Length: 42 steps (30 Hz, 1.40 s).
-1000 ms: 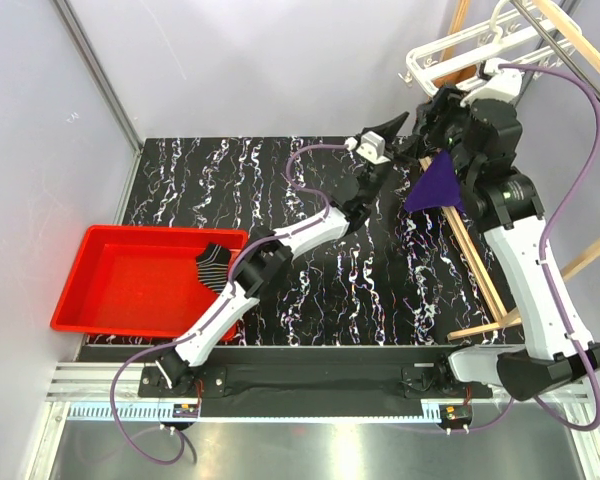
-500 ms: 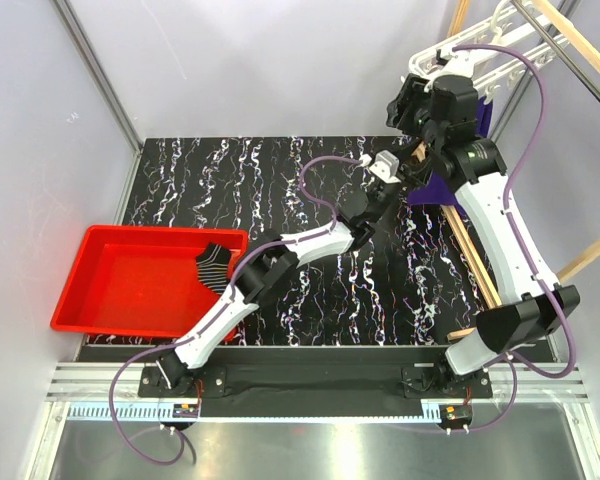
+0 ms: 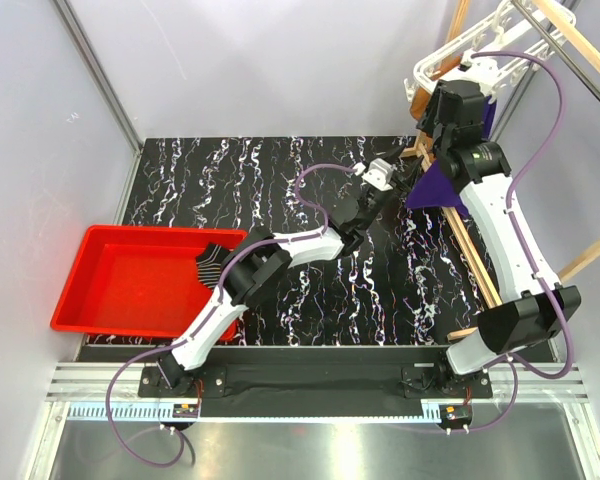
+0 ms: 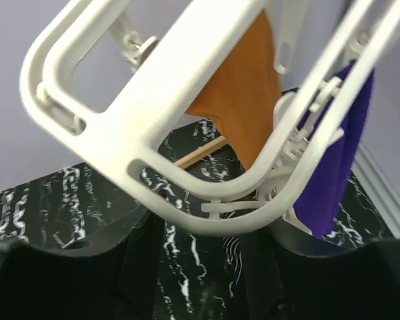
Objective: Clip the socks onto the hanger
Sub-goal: Rotate the hanger at the clothesline.
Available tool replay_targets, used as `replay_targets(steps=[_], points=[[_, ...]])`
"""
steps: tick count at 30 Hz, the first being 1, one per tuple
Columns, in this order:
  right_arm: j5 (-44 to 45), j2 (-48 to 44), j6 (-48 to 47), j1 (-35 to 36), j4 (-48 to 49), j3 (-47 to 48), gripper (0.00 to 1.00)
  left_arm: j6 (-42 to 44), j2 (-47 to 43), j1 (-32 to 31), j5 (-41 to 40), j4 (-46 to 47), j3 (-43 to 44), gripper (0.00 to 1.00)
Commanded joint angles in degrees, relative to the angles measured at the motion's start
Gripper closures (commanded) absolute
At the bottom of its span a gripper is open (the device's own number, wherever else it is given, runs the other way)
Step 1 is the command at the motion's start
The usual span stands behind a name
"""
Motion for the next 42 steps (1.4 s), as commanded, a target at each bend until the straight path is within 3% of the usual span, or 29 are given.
replay_targets(steps=[1, 11, 16, 23, 42], points=[[6.9, -3.4, -0.4, -1.7, 1.1, -1.8, 0.47, 4.0, -4.3, 0.1, -4.1, 14.0, -0.7, 0.47], [6.0, -9.0, 1.0, -6.6, -0.1, -4.1, 0.46, 1.2, -4.3, 1.6, -2.8, 11.2, 1.2, 0.42], [3.1, -8.9, 2.4, -8.6, -2.5, -3.4, 0.46, -3.7, -0.1, 3.1, 2.0, 1.8, 13.1, 0.34], [-0.4, -9.6, 3.5, -10.0, -1.8, -5.0, 0.46, -0.7, 11.3, 3.3, 10.3, -8.9, 35.5, 0.18], [-6.3, -10.4, 4.9, -11.5, -1.1, -5.7, 0.47, 9.0, 15.6, 3.8, 13.9, -8.5, 40.3, 0.19]])
